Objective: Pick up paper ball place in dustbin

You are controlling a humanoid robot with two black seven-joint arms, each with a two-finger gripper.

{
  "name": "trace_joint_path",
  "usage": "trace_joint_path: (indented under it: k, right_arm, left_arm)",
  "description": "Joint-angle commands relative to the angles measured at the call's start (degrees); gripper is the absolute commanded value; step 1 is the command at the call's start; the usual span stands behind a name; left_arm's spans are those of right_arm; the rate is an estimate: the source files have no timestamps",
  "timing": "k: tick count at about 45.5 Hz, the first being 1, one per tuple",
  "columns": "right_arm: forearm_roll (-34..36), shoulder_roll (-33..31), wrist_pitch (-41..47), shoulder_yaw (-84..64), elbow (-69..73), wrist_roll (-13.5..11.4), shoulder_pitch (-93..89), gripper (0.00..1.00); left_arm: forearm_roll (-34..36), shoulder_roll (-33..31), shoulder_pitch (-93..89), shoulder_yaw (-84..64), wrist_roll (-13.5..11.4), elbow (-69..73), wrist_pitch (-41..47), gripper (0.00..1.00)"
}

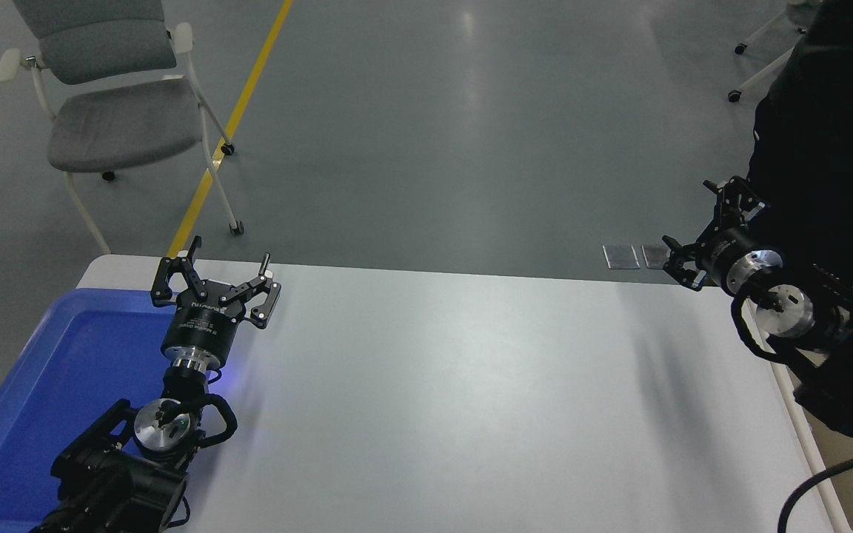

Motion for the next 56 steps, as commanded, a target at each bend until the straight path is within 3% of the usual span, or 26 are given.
trace_joint_path:
  k: [1, 20, 56]
  right_arm:
    - [4.0, 5.6, 6.8, 3.2, -0.3, 0.1, -2.1, 1.00]
    - [5.2, 8.8, 13.4, 6.2, -9.5, 0.1, -6.5, 1.00]
    - [5.6, 7.4, 17.0, 6.4, -9.0, 0.1, -7.5, 1.00]
  left_arm:
    - [0.0, 0.0, 0.0, 0.0, 0.0, 0.0, 0.0, 0.99]
    - [0.0, 0.0, 0.0, 0.0, 0.0, 0.0, 0.0, 0.99]
    - [0.0, 0.0, 0.0, -0.1, 0.0, 0.0, 0.0, 0.99]
